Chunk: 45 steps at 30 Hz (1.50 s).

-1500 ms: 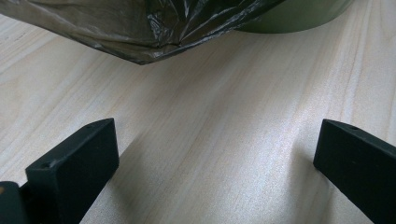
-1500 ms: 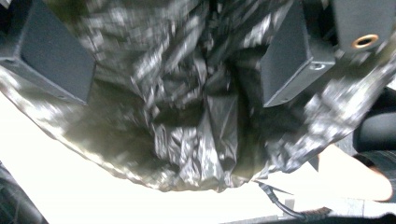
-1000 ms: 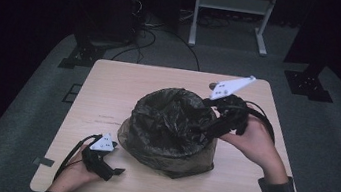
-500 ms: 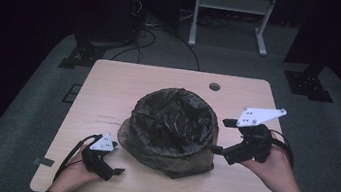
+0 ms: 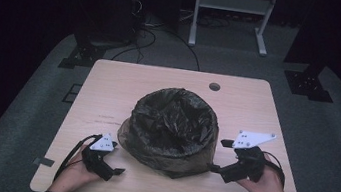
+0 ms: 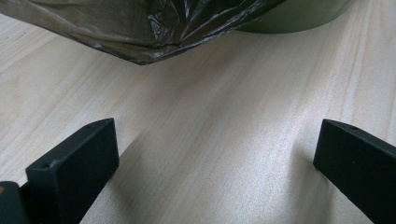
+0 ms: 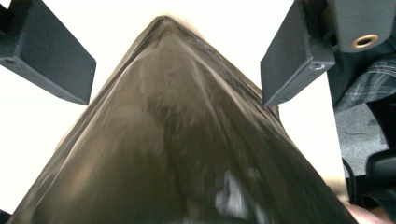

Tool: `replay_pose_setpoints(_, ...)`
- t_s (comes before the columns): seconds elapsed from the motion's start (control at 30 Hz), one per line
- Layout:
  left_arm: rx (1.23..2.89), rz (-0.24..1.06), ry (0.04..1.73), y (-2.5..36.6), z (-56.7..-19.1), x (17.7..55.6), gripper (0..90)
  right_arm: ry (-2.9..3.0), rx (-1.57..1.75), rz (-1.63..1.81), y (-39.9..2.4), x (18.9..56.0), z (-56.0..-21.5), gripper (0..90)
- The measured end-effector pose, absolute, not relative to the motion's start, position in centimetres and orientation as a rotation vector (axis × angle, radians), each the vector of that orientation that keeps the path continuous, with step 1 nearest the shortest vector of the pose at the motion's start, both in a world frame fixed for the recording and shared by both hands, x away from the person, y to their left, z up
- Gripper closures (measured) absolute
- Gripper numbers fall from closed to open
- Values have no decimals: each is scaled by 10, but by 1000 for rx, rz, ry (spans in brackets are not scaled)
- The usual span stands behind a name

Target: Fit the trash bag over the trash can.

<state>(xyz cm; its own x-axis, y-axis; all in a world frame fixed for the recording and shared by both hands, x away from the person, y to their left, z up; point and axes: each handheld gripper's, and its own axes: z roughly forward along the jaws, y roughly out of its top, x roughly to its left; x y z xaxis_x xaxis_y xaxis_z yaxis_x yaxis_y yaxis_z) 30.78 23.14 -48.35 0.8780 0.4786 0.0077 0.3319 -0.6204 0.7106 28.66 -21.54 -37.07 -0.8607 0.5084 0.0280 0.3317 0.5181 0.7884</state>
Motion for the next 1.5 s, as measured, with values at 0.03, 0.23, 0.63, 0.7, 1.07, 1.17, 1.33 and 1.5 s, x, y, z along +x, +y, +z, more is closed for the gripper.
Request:
replay_pose_setpoints(0.03, 2292, 253, 581, 231, -484, 308, 0, 2543, 725, 1259, -215, 285, -374, 97)
replay_pose_setpoints(0.23, 2293, 254, 580, 231, -484, 308, 0, 2541, 775, 1211, -215, 280, -405, 97)
replay_pose_setpoints(0.63, 2293, 253, 580, 231, -484, 308, 0, 2504, 877, 1164, -226, 275, -462, 97)
replay_pose_setpoints(0.7, 2293, 254, 581, 231, -484, 308, 0, 2502, 881, 1161, -227, 274, -467, 97)
replay_pose_setpoints(1.07, 2293, 253, 580, 231, -484, 308, 0, 2551, 882, 1062, -218, 279, -484, 96)
replay_pose_setpoints(1.17, 2293, 253, 580, 231, -484, 308, 0, 2548, 877, 1071, -218, 279, -485, 96)
replay_pose_setpoints(1.33, 2292, 253, 580, 231, -484, 308, 0, 2539, 878, 1081, -218, 278, -486, 96)
replay_pose_setpoints(1.5, 2293, 253, 578, 232, -484, 308, 0, 2535, 878, 1087, -218, 278, -486, 96)
